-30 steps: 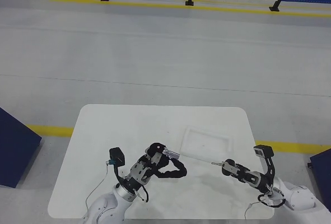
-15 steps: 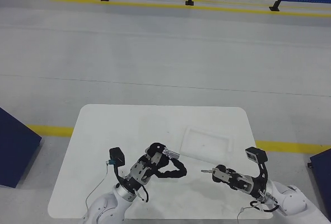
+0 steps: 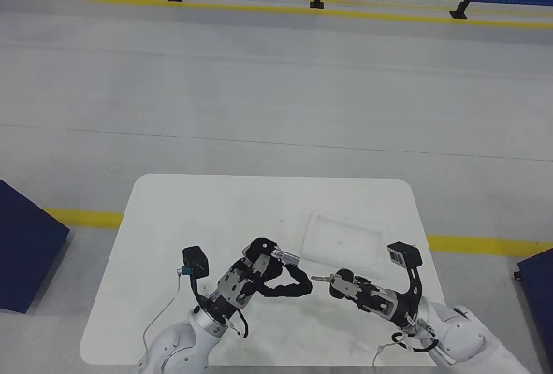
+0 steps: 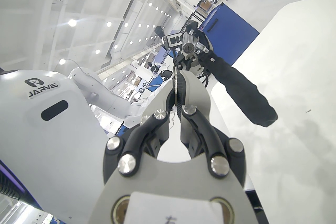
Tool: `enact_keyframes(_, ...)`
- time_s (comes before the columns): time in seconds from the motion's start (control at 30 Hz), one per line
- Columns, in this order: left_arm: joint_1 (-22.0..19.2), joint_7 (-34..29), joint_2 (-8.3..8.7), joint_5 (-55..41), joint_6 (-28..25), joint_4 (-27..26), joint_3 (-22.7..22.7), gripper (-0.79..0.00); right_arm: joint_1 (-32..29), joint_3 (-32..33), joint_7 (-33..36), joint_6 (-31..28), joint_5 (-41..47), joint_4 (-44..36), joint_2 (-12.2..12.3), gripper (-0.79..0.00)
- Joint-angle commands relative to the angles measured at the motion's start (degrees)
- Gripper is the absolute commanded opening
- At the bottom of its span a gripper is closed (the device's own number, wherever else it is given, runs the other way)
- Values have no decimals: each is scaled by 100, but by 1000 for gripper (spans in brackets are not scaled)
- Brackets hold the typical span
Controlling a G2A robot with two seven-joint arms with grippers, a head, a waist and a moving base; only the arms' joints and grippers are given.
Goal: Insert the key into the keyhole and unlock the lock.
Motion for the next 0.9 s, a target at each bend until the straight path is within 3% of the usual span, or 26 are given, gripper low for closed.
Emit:
enact_keyframes(0.0, 0, 0, 0, 0, 0, 0, 0, -785, -2, 5, 7, -4, 6, 0, 2, -785)
enact_keyframes(0.3, 0, 0, 0, 0, 0, 0, 0, -785, -3, 6, -28, 26, 4, 4, -1, -785)
enact_keyframes(0.6, 0, 0, 0, 0, 0, 0, 0, -785, 30, -367, -1557, -82, -731, 176, -265, -785)
enact_keyframes(0.87, 0, 0, 0, 0, 0, 0, 0, -785, 13, -529, -2474, -363, -1350, 342, -460, -785)
